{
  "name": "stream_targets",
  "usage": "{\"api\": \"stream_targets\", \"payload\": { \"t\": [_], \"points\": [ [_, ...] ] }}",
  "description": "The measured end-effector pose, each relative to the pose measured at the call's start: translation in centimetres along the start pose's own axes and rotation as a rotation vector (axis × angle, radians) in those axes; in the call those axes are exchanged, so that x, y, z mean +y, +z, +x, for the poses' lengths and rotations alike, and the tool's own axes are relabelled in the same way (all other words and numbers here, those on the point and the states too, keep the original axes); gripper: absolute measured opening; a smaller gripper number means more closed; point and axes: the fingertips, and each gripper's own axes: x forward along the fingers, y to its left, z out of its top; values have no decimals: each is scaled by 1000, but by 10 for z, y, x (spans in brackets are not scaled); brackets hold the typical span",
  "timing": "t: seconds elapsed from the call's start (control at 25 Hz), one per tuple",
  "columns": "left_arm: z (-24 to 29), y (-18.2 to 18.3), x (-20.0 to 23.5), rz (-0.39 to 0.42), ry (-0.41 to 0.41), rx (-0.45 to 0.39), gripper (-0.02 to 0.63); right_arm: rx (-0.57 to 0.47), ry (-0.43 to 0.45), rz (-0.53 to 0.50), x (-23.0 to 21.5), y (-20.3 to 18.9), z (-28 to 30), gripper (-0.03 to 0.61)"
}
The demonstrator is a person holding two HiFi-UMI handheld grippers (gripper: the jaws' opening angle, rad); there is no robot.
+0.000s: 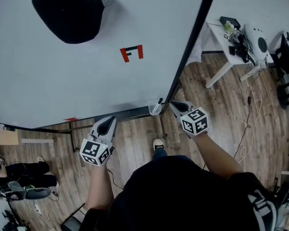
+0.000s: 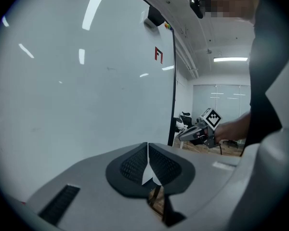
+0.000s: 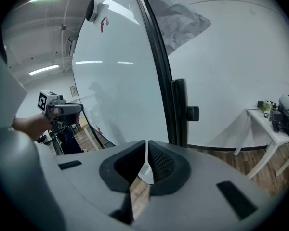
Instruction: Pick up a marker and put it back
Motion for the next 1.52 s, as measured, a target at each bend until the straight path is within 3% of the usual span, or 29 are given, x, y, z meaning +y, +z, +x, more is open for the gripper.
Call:
{"api": "stream_targets", "payload": {
  "t": [1.52],
  "points": [
    [32, -40, 6, -77, -36, 84, 17, 180, 33, 117, -26, -71, 102, 84]
  ]
}}
